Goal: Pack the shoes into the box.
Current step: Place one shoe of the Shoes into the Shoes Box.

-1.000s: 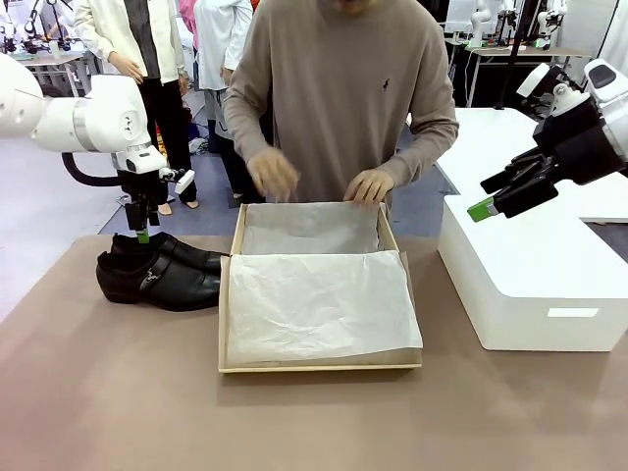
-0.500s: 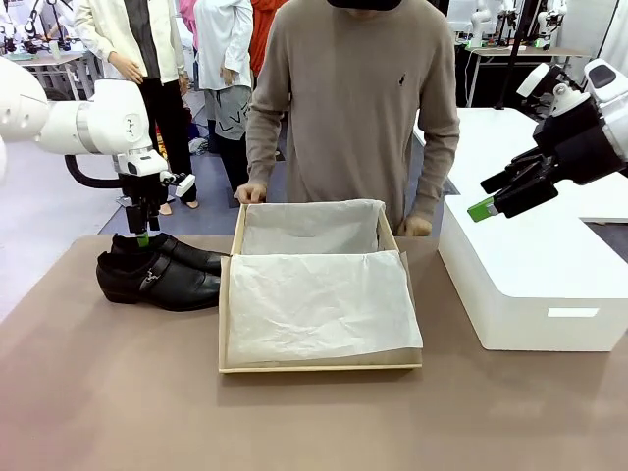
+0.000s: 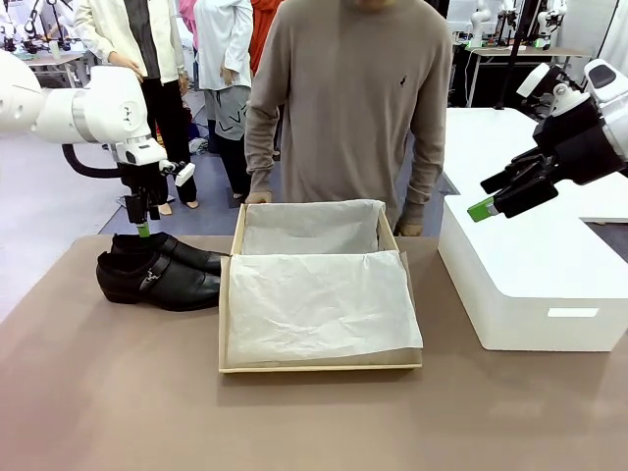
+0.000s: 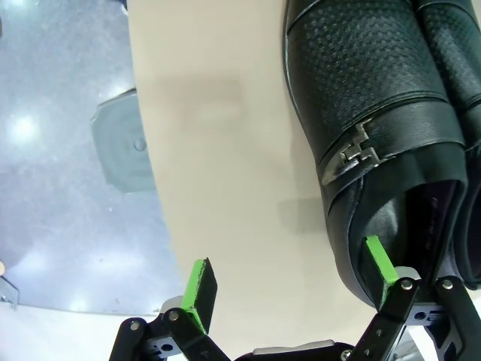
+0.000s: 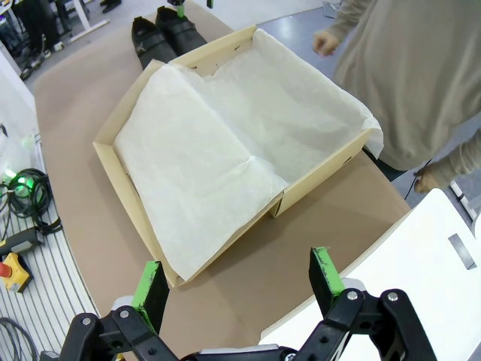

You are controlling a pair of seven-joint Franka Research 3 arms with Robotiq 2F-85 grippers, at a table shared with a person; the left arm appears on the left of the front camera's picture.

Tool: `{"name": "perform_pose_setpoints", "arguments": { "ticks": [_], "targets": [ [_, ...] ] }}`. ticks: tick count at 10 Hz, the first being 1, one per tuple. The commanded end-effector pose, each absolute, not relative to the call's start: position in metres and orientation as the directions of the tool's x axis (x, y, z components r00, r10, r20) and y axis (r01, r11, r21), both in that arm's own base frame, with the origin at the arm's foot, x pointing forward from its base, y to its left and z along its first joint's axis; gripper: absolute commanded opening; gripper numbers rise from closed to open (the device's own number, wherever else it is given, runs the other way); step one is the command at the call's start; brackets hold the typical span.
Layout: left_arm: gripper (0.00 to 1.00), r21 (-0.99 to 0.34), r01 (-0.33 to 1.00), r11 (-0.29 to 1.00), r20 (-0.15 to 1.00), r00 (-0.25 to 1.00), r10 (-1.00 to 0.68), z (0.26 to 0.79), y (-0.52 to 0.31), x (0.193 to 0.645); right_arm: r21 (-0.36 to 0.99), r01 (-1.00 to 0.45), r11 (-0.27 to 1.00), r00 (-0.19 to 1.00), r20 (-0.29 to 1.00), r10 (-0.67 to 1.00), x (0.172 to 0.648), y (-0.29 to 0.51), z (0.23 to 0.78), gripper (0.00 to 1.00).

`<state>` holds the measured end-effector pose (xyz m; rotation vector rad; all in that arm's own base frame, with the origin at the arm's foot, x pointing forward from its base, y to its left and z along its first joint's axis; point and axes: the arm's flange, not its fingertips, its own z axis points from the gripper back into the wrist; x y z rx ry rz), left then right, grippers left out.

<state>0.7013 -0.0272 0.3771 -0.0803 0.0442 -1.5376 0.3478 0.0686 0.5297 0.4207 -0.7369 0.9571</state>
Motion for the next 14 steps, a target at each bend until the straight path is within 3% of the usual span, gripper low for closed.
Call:
{"name": "perform_pose_setpoints", "arguments": {
  "ticks": [1,14],
  "targets": [
    [1.00,-0.088,0.996,0.026,0.013,0.027,-1.000,0.386,-0.027,0.690,0.004,-0.864,0.503,0.341,0.741,0.579,0.351,0.068,0.529,1.00],
    [1.00,-0.159,0.987,0.032,0.004,0.033,-0.999,0.347,-0.023,0.699,0.004,-0.864,0.503,0.341,0.741,0.579,0.351,0.068,0.529,1.00]
  ]
}}
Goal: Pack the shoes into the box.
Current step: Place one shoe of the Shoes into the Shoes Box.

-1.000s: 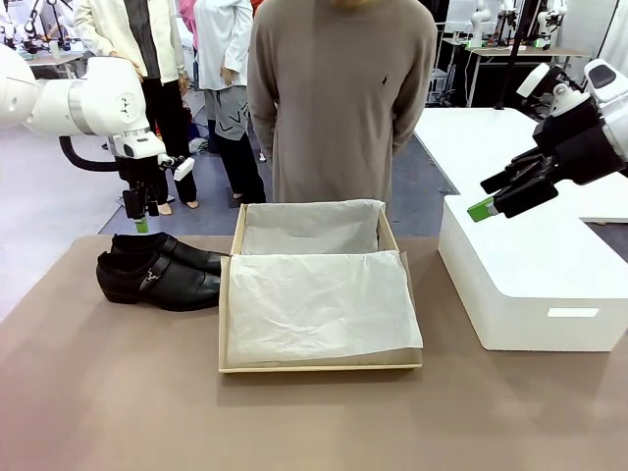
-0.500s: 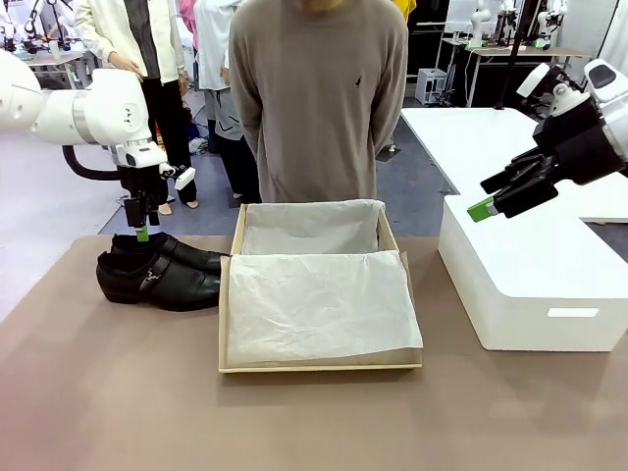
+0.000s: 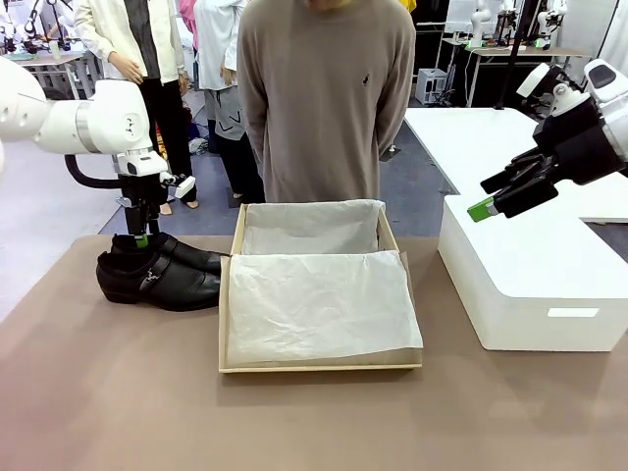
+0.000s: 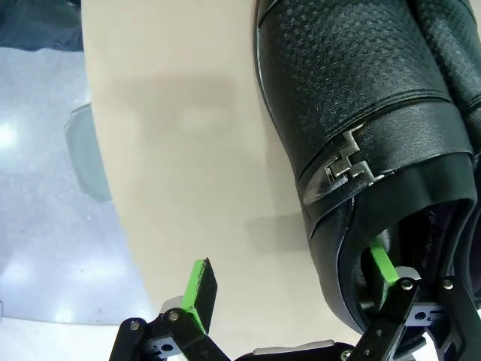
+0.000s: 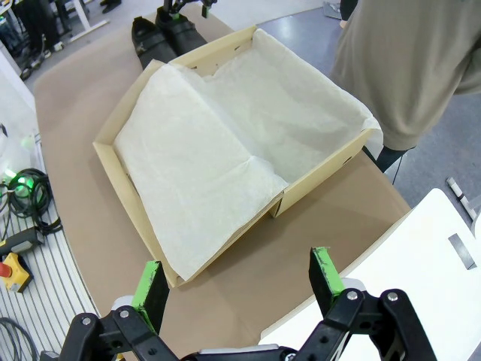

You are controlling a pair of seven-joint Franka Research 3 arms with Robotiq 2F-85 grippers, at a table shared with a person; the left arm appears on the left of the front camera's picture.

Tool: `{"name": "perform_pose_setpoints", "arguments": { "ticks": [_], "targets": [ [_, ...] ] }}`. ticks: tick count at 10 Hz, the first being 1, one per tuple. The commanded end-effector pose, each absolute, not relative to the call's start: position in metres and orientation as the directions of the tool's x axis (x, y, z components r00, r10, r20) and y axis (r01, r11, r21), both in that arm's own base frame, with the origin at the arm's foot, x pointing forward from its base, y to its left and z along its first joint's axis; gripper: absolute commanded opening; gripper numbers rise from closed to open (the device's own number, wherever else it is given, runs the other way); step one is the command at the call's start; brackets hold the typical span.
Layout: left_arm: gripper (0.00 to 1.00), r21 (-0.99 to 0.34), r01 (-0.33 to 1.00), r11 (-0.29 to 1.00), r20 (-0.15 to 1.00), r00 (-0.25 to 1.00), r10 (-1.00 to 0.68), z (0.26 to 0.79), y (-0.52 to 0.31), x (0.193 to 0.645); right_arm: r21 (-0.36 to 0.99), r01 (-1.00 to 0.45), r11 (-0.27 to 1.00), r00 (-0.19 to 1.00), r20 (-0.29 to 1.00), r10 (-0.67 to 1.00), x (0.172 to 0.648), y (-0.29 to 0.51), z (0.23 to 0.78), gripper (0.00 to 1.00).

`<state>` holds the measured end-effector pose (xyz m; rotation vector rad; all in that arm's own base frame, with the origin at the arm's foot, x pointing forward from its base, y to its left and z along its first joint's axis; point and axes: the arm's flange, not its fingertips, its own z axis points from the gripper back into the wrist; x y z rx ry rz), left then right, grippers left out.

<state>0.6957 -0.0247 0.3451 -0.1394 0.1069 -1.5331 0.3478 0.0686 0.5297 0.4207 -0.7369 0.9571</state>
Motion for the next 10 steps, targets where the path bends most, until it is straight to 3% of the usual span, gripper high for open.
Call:
{"name": "perform_pose_setpoints", "arguments": {
  "ticks": [1,5,10],
  "targets": [
    [0.81,-0.166,0.986,0.027,0.015,0.030,-0.999,0.3453,-0.0235,0.6993,0.004,-0.864,0.503,0.341,0.741,0.579,0.3507,0.0680,0.5289,1.00],
    [0.03,-0.166,0.986,0.007,0.036,0.013,-0.999,0.3473,-0.0251,0.6980,0.004,-0.864,0.503,0.341,0.741,0.579,0.3507,0.0680,0.5289,1.00],
    [0.00,-0.149,0.989,-0.011,0.005,-0.011,-1.000,0.3516,-0.0274,0.6925,0.004,-0.864,0.503,0.341,0.741,0.579,0.3507,0.0680,0.5289,1.00]
  ]
}}
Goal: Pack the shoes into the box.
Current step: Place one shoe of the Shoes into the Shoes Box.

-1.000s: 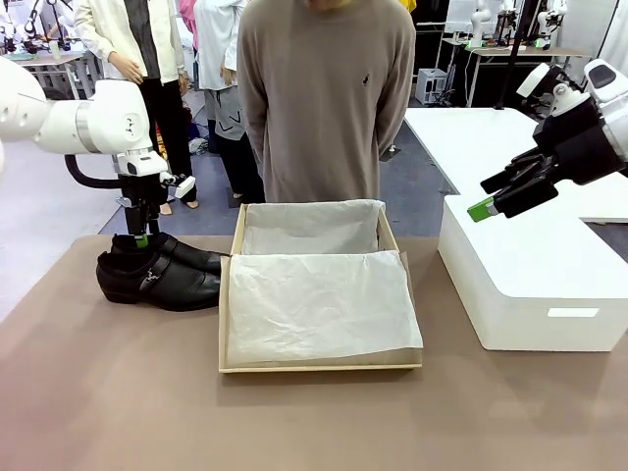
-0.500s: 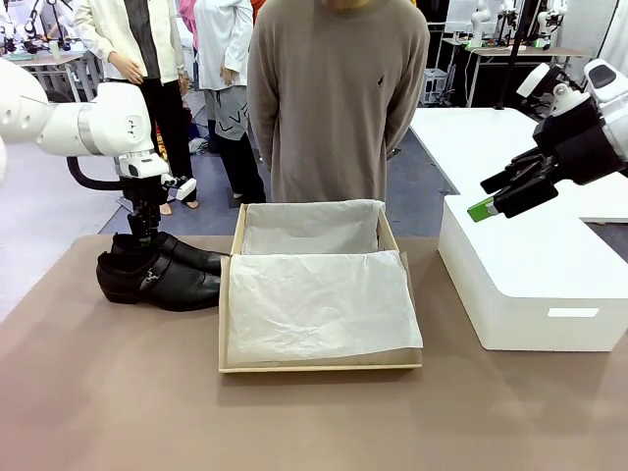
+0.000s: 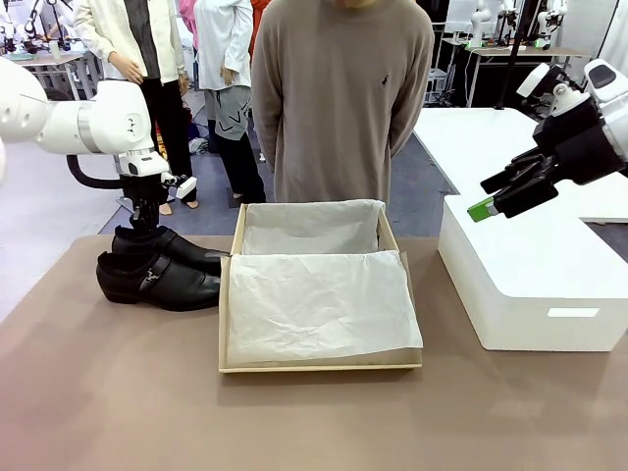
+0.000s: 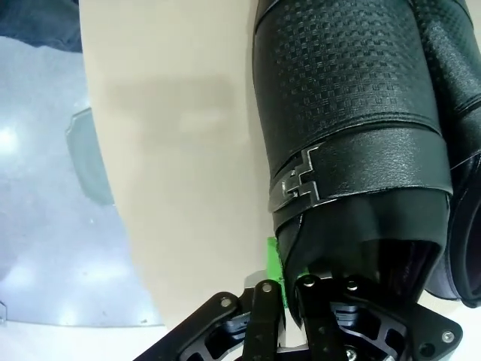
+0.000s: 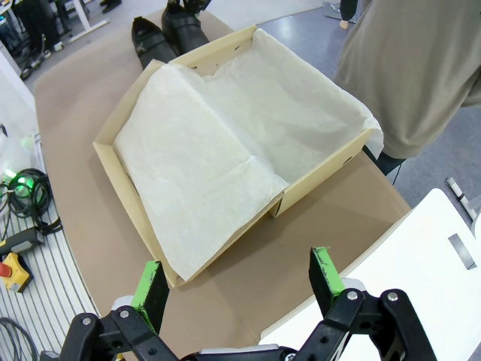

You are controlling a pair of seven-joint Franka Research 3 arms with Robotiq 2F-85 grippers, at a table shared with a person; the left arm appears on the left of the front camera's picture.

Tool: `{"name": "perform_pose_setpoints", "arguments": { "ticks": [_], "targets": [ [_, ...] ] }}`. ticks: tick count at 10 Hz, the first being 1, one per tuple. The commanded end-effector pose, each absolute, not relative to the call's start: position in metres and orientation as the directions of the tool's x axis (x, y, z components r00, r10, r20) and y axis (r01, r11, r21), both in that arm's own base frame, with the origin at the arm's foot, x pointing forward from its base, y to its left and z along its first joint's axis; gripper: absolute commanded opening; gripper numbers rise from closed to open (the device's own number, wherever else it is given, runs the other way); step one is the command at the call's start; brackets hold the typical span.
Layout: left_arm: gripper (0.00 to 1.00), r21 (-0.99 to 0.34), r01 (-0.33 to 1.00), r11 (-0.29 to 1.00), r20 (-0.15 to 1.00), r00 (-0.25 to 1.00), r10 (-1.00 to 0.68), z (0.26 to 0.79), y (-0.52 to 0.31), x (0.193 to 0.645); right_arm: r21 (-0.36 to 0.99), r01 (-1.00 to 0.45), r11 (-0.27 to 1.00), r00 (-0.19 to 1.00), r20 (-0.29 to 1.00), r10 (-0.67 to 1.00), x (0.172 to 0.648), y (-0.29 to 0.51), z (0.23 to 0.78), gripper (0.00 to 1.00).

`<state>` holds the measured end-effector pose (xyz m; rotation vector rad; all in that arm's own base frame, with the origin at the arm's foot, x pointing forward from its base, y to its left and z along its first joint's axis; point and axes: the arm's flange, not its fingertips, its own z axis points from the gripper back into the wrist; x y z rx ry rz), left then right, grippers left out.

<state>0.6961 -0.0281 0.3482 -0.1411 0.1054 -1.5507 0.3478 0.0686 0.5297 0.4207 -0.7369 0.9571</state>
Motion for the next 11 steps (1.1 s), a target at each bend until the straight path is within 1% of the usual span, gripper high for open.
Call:
{"name": "perform_pose_setpoints", "arguments": {
  "ticks": [1,5,7,9,10,11],
  "targets": [
    [0.00,-0.144,0.989,-0.016,-0.004,-0.017,-1.000,0.353,-0.028,0.691,0.004,-0.864,0.503,0.341,0.741,0.579,0.351,0.068,0.529,1.00],
    [0.00,-0.096,0.995,0.013,-0.025,0.010,-1.000,0.367,-0.026,0.685,0.004,-0.864,0.503,0.341,0.741,0.579,0.351,0.068,0.529,1.00],
    [0.00,-0.038,0.998,0.053,0.005,0.054,-0.999,0.395,-0.017,0.680,0.004,-0.864,0.503,0.341,0.741,0.579,0.351,0.068,0.529,1.00],
    [0.00,0.019,0.996,0.091,0.011,0.091,-0.996,0.423,-0.006,0.677,0.004,-0.864,0.503,0.341,0.741,0.579,0.351,0.068,0.529,1.00],
    [0.00,0.087,0.990,0.113,0.037,0.111,-0.993,0.437,0.002,0.675,0.004,-0.864,0.503,0.341,0.741,0.579,0.351,0.068,0.529,1.00],
    [0.00,0.121,0.982,0.145,0.039,0.141,-0.989,0.456,0.011,0.671,0.004,-0.864,0.503,0.341,0.741,0.579,0.351,0.068,0.529,1.00]
  ]
}}
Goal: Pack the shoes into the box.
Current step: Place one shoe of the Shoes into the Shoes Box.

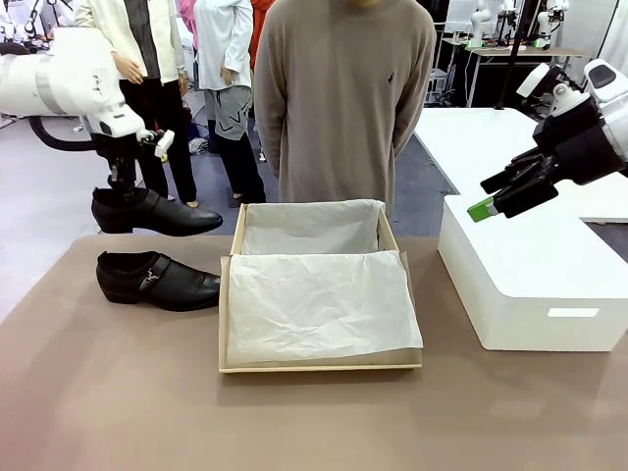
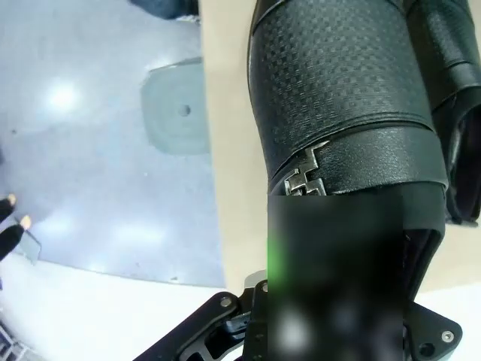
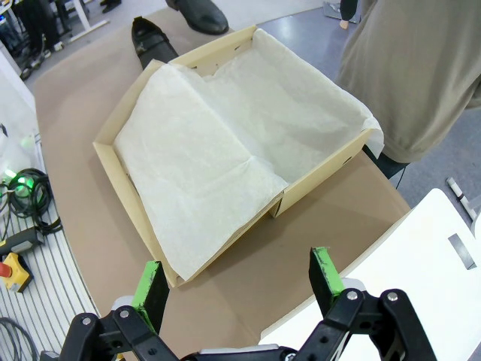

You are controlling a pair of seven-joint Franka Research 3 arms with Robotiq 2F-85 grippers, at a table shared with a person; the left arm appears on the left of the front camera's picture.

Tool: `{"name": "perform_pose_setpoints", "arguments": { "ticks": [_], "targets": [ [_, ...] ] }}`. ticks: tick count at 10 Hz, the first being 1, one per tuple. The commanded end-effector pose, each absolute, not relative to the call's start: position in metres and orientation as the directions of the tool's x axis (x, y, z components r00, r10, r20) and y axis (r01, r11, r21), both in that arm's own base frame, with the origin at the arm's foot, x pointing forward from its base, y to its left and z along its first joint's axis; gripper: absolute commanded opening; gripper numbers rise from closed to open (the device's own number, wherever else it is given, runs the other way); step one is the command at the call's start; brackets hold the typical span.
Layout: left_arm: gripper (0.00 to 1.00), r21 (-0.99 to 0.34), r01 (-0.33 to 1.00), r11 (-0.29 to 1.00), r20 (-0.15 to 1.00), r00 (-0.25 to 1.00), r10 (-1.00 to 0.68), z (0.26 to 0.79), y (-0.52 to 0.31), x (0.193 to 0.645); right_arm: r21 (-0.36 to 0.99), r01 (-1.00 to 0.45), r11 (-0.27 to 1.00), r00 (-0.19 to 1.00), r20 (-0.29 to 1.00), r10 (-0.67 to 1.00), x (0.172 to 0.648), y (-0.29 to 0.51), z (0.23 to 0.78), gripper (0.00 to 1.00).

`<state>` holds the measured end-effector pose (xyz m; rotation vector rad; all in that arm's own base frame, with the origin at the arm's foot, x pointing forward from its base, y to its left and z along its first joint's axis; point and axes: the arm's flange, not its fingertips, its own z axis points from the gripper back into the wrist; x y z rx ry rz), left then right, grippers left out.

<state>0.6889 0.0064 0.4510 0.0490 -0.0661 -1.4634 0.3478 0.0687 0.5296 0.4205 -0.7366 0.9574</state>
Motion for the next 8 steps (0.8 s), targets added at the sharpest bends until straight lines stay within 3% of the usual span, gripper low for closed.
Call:
{"name": "perform_pose_setpoints", "arguments": {
  "ticks": [1,4,8],
  "targets": [
    [0.00,0.135,0.976,0.168,0.056,0.162,-0.985,0.472,0.016,0.665,0.004,-0.864,0.503,0.341,0.741,0.579,0.351,0.068,0.529,1.00],
    [0.00,0.058,0.963,0.261,0.137,0.252,-0.958,0.511,-0.006,0.638,0.004,-0.864,0.503,0.341,0.741,0.579,0.351,0.068,0.529,1.00],
    [0.00,0.067,0.975,0.213,0.060,0.209,-0.976,0.532,-0.073,0.620,0.004,-0.864,0.503,0.341,0.741,0.579,0.351,0.068,0.529,1.00]
  ]
}}
